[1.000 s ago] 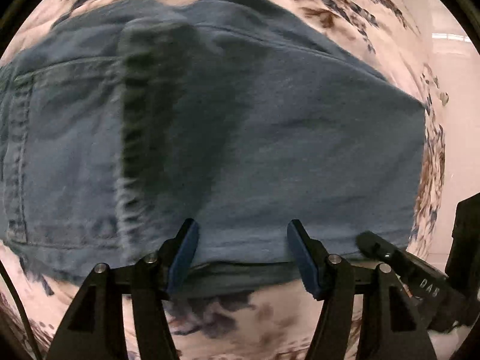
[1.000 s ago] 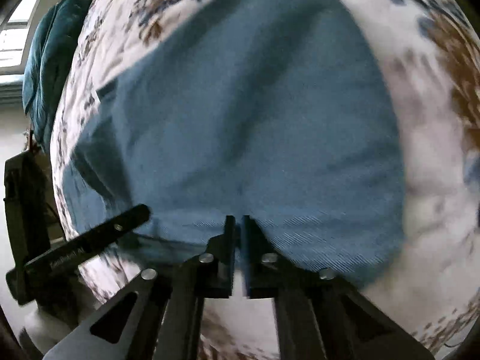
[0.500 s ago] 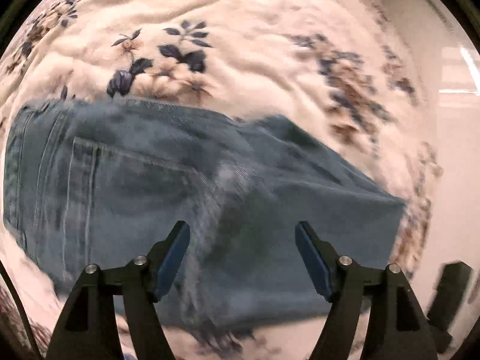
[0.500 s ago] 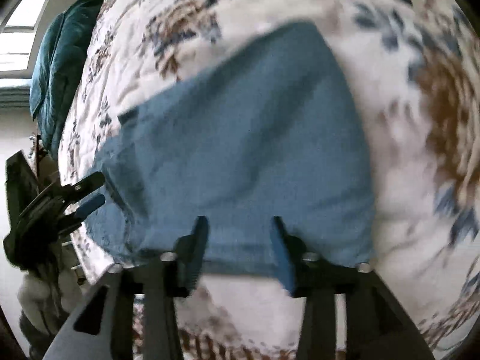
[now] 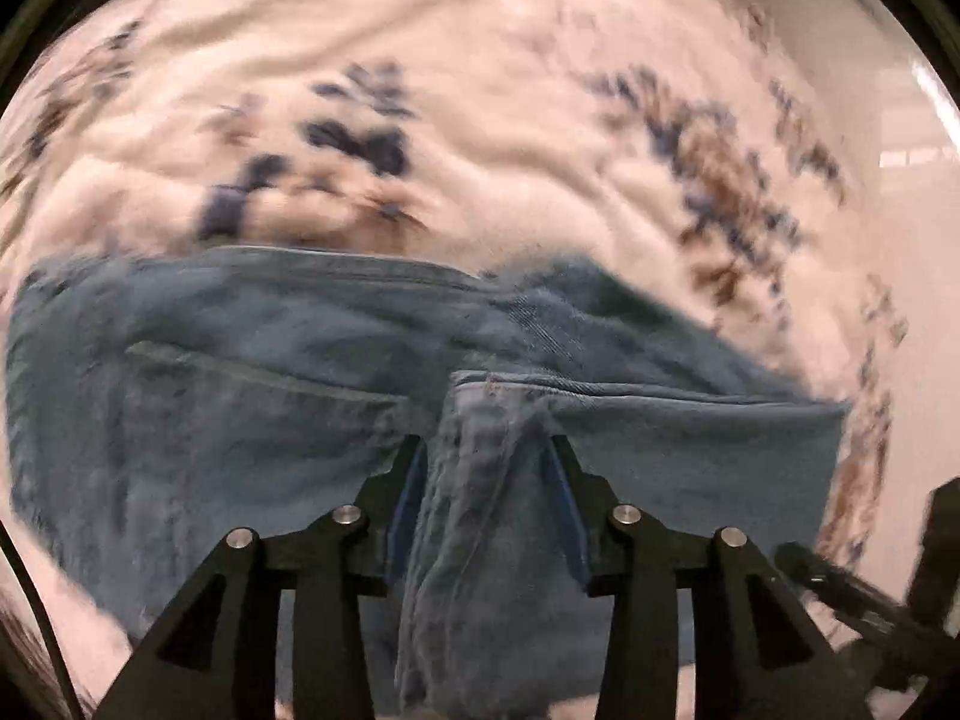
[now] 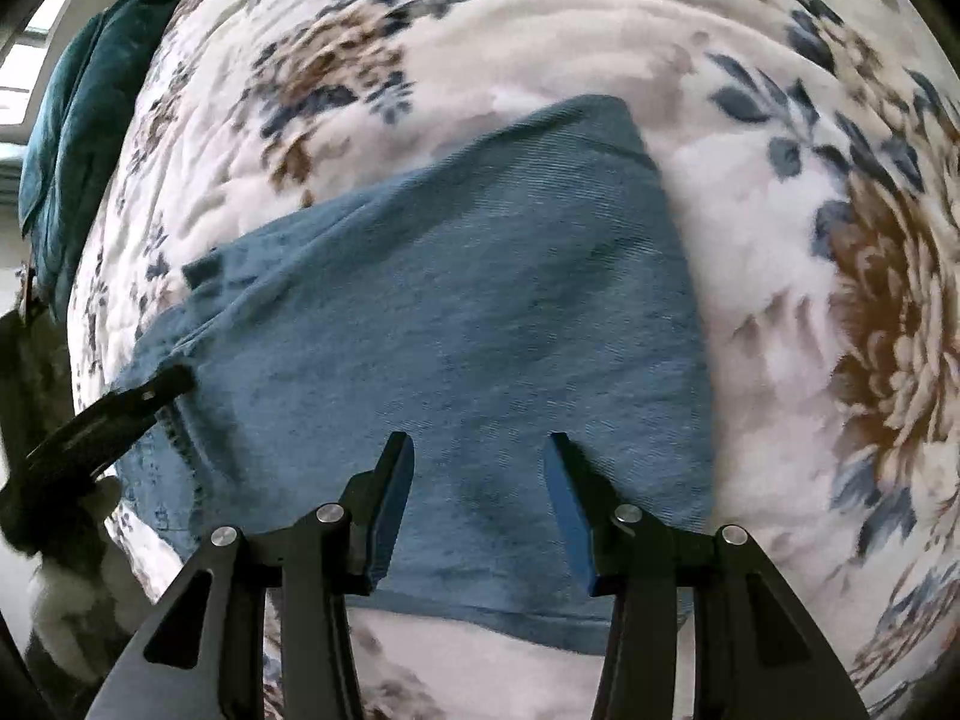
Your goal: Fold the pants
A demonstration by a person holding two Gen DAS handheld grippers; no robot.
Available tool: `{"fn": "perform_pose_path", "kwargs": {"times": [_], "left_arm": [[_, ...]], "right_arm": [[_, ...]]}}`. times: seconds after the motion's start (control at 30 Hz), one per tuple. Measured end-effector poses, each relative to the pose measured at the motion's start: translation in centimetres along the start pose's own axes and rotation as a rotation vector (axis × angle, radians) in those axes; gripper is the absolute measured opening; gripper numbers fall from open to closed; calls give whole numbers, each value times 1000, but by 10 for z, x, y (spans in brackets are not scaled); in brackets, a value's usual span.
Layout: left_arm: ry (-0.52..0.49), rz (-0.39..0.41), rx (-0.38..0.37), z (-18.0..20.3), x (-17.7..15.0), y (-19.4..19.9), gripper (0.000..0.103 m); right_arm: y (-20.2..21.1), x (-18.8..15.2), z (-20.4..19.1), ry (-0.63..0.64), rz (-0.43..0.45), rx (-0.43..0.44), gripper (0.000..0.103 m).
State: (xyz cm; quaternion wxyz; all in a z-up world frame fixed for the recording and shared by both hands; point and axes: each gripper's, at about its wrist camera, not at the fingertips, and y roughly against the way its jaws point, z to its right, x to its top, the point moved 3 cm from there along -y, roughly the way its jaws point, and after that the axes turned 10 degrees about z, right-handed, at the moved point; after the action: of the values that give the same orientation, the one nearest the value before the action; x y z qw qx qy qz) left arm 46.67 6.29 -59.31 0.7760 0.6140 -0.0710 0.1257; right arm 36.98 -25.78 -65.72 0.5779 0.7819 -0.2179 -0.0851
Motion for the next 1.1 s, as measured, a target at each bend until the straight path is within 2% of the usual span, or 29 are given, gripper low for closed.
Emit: {"fn": "perform_pose_path", "kwargs": {"times": [0.07, 0.1, 0.13, 0.23, 0.33, 0.47, 0.53, 0.6, 0.67, 0.8, 0.87, 0.9, 0.97, 1.0, 1.03, 1.07, 1.1], "left_arm": [[55, 95, -6, -19, -2, 35, 71], [86, 143, -8, -26, -6, 49, 96], [128, 186, -16, -42, -11, 66, 103], [248, 225, 44, -70, -16, 79, 103], [430, 255, 121, -130, -40, 93, 103], [665, 217, 158, -189, -72, 76, 103], [715, 216, 177, -200, -81, 70, 103], [720, 224, 214, -205, -87, 68, 103], [694, 239, 245, -206, -89, 70, 103], [636, 237, 293, -206, -93, 70, 103], [625, 229, 297, -207, -94, 67, 103], [627, 227, 292, -208, -95, 68, 103], [630, 219, 283, -210, -97, 67, 103], [632, 219, 277, -211, -97, 67, 103], [637, 221, 270, -213, -97, 68, 103], [642, 221, 264, -214, -97, 67, 103], [647, 219, 253, -215, -97, 67, 103]], "right_arm": [[4, 0, -13, 24, 8, -1, 63], [6, -1, -19, 38, 18, -7, 75], [8, -2, -28, 59, 28, -13, 78], [7, -6, -52, 124, 29, -30, 79], [2, -13, -75, 162, 7, -20, 79], [-10, -22, -115, 200, -16, -4, 79], [-18, -26, -137, 175, -23, 16, 79], [-30, -28, -162, 149, -20, 31, 79], [-48, -27, -193, 167, -4, 3, 79], [-89, -27, -243, 292, 10, -163, 79], [-115, -35, -259, 427, -10, -332, 81], [-118, -37, -262, 458, 11, -371, 81], [-112, -38, -263, 438, 52, -382, 70], [-108, -38, -263, 429, 66, -369, 48], [-100, -38, -263, 425, 93, -385, 31], [-91, -36, -260, 406, 126, -400, 24], [-85, -34, -253, 354, 134, -360, 22]]}}
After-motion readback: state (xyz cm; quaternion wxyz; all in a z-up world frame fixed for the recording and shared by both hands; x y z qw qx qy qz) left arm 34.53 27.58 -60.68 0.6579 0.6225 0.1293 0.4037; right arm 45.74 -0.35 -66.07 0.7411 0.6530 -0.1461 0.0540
